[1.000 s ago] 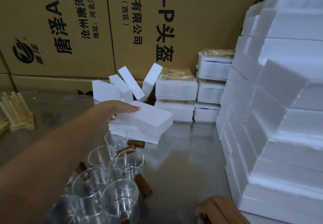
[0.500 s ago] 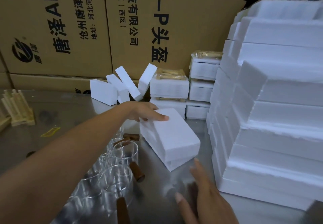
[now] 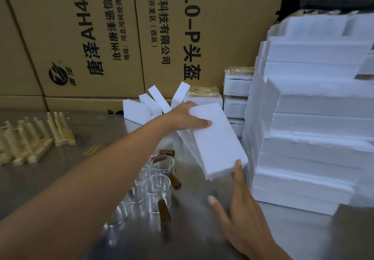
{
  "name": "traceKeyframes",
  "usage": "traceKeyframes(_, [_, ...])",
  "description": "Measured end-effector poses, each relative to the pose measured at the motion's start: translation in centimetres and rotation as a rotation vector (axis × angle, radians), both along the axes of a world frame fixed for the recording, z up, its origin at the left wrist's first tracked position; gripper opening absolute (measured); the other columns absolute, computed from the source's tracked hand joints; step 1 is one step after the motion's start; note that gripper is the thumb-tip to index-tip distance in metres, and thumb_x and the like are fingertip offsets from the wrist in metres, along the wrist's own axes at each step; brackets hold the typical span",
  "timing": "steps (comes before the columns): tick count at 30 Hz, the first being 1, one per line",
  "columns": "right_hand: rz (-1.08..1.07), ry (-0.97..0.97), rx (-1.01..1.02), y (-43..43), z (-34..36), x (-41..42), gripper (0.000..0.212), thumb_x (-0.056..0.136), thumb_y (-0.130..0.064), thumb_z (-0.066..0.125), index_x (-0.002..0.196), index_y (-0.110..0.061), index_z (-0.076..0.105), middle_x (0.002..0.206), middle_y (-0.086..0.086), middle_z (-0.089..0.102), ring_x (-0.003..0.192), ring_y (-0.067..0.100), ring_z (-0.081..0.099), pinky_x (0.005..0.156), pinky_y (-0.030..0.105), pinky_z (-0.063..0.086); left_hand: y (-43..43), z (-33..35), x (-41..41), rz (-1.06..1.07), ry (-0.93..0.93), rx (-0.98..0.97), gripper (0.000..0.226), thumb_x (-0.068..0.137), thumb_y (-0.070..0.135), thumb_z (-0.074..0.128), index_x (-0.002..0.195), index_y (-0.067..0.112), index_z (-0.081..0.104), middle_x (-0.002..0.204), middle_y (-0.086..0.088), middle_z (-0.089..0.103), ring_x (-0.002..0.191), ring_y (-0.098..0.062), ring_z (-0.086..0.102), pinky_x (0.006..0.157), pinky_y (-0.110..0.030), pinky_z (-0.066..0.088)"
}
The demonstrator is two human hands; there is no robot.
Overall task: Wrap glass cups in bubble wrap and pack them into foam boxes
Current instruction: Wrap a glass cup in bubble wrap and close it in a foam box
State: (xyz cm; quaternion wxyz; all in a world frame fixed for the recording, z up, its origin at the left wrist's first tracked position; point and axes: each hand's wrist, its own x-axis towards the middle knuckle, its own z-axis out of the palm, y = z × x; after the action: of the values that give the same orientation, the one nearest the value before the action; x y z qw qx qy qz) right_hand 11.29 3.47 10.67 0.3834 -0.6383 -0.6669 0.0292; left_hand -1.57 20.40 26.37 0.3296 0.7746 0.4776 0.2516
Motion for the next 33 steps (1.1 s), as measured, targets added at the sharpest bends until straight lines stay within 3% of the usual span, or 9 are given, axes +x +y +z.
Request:
traceKeyframes(7, [0.115, 0.049, 0.197, -3.0, 1.3, -0.5, 0.083, 0.084, -0.061, 0.037, 0.132, -0.054, -0.031, 0.151, -0.008, 0.008, 0.138, 0.009, 0.018, 0.11, 0.028, 0.021, -9.5, 2.6, -2.9, 0.055, -0.226, 0.204, 0.059, 0.079, 0.037, 0.074, 0.127, 0.023, 0.044, 0.119, 0.005, 0.054, 0.108, -0.017, 0.055, 0.089, -0.039, 0.051])
traceKeyframes(10, [0.14, 0.142, 0.244, -5.3, 2.1, -0.8, 0.083, 0.082, -0.062, 0.038, 0.133, -0.057, -0.027, 0.151, -0.017, 0.006, 0.139, -0.002, 0.011, 0.11, 0.024, 0.019, -13.4, 2.7, -3.6, 0.129, -0.318, 0.26, 0.04, 0.086, 0.038, 0.066, 0.12, 0.029, 0.046, 0.112, 0.01, 0.052, 0.1, -0.013, 0.053, 0.076, -0.029, 0.048])
traceKeyframes(13, [0.139, 0.289, 0.294, -7.7, 3.2, -0.6, 0.082, 0.08, -0.063, 0.041, 0.134, -0.059, -0.022, 0.15, -0.024, 0.012, 0.137, -0.01, 0.015, 0.106, 0.016, 0.02, -16.8, 2.2, -4.0, 0.176, -0.397, 0.241, 0.031, 0.094, 0.037, 0.054, 0.124, 0.031, 0.048, 0.099, 0.02, 0.05, 0.089, -0.001, 0.049, 0.066, -0.022, 0.04])
traceKeyframes(17, [0.105, 0.508, 0.335, -11.3, 4.3, 1.0, 0.075, 0.08, -0.064, 0.043, 0.135, -0.063, -0.009, 0.141, -0.041, 0.018, 0.131, -0.018, 0.022, 0.096, -0.004, 0.02, -21.2, 0.2, -3.7, 0.141, -0.431, 0.146, 0.027, 0.097, 0.038, 0.046, 0.123, 0.036, 0.052, 0.101, 0.024, 0.053, 0.094, -0.001, 0.053, 0.074, -0.026, 0.041])
traceKeyframes(20, [0.03, 0.629, 0.312, -13.7, 4.1, 3.0, 0.066, 0.085, -0.061, 0.047, 0.134, -0.06, 0.003, 0.145, -0.025, 0.029, 0.128, -0.007, 0.035, 0.089, -0.006, 0.024, -23.9, -2.3, -2.5, 0.056, -0.447, 0.061, 0.016, 0.099, 0.039, 0.043, 0.108, 0.044, 0.055, 0.099, 0.028, 0.059, 0.091, 0.007, 0.056, 0.068, -0.017, 0.039])
traceKeyframes(24, [-0.061, 0.706, 0.256, -16.3, 2.7, 5.8, 0.075, 0.078, -0.057, 0.045, 0.143, -0.048, 0.011, 0.145, -0.02, 0.03, 0.13, -0.003, 0.033, 0.103, 0.015, 0.023, -26.1, -5.6, -0.5, -0.001, -0.416, -0.039, 0.015, 0.1, 0.037, 0.042, 0.106, 0.045, 0.053, 0.09, 0.03, 0.058, 0.071, 0.018, 0.055, 0.055, -0.01, 0.04])
traceKeyframes(26, [-0.142, 0.735, 0.235, -17.2, 2.0, 7.1, 0.066, 0.087, -0.05, 0.047, 0.146, -0.034, 0.02, 0.138, -0.017, 0.038, 0.125, 0.002, 0.038, 0.099, 0.021, 0.026, -26.7, -7.3, 0.4, -0.008, -0.423, -0.088, 0.018, 0.099, 0.035, 0.045, 0.113, 0.04, 0.054, 0.095, 0.024, 0.06, 0.071, 0.014, 0.058, 0.055, -0.008, 0.041])
traceKeyframes(31, [-0.253, 0.781, 0.111, -18.3, 0.8, 9.1, 0.045, 0.09, -0.048, 0.05, 0.127, -0.024, 0.044, 0.101, -0.019, 0.056, 0.101, 0.012, 0.054, 0.085, 0.029, 0.036, -28.1, -10.8, 2.6, 0.023, -0.48, -0.18, 0.023, 0.098, 0.03, 0.049, 0.116, 0.018, 0.057, 0.113, 0.003, 0.062, 0.09, -0.004, 0.06, 0.071, -0.008, 0.047])
traceKeyframes(33, [-0.278, 0.779, 0.079, -18.7, 0.5, 9.6, 0.043, 0.089, -0.05, 0.05, 0.124, -0.026, 0.044, 0.097, -0.022, 0.055, 0.098, 0.012, 0.054, 0.084, 0.03, 0.037, -28.4, -11.7, 3.4, 0.039, -0.52, -0.231, 0.03, 0.098, 0.031, 0.05, 0.122, 0.015, 0.059, 0.116, 0.002, 0.063, 0.1, -0.011, 0.062, 0.088, -0.02, 0.047])
